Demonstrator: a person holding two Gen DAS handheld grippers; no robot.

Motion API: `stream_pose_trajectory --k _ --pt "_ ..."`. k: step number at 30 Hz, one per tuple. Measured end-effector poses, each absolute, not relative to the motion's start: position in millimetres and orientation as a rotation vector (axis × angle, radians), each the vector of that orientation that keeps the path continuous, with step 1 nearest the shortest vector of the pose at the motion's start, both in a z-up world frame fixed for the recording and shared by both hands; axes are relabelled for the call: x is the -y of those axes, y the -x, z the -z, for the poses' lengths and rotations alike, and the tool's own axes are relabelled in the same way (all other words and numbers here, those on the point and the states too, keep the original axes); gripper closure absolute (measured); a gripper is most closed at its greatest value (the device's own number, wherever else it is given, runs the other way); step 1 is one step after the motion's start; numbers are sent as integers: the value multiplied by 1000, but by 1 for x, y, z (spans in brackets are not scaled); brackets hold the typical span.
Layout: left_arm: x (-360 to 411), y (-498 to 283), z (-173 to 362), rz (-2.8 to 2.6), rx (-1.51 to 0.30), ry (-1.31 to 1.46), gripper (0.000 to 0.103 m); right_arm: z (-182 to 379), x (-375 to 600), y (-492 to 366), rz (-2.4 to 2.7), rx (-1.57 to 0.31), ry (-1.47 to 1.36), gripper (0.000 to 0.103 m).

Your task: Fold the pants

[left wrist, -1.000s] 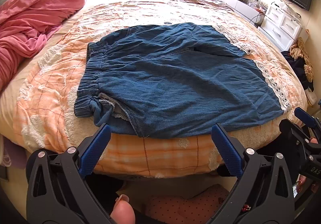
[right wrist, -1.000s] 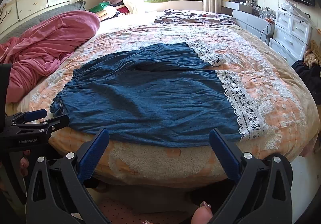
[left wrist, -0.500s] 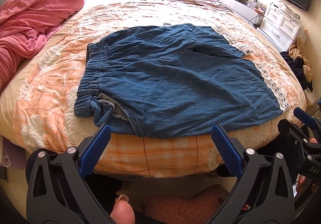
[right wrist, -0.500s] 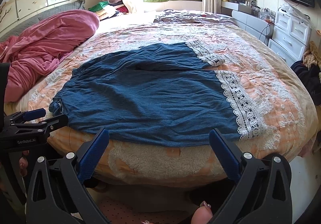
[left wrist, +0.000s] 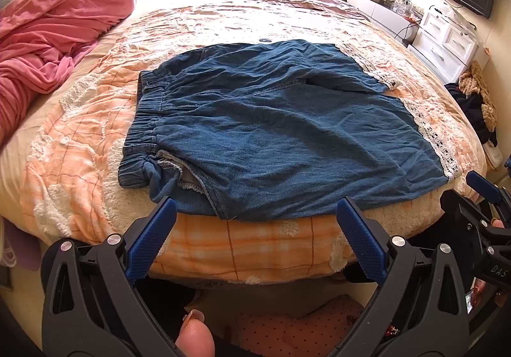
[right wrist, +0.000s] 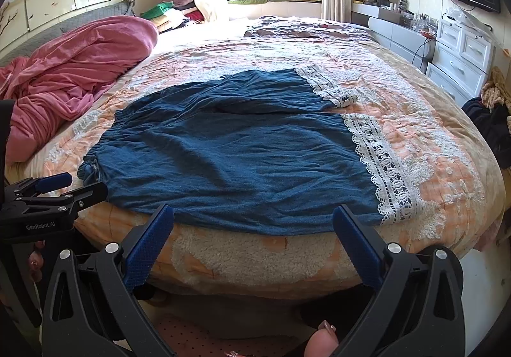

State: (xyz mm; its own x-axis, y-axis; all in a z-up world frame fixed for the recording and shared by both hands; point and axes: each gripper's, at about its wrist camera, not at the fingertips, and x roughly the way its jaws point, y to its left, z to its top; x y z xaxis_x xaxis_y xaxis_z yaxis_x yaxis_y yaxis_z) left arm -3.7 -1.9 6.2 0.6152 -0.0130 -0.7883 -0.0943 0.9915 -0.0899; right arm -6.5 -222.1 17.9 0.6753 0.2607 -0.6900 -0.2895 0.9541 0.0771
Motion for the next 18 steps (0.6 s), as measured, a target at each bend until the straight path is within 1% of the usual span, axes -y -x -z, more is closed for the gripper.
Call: stream_pose_trajectory --k 18 --pt "-1 -2 -8 -50 -910 137 9 -18 214 -8 -341 -783 39 4"
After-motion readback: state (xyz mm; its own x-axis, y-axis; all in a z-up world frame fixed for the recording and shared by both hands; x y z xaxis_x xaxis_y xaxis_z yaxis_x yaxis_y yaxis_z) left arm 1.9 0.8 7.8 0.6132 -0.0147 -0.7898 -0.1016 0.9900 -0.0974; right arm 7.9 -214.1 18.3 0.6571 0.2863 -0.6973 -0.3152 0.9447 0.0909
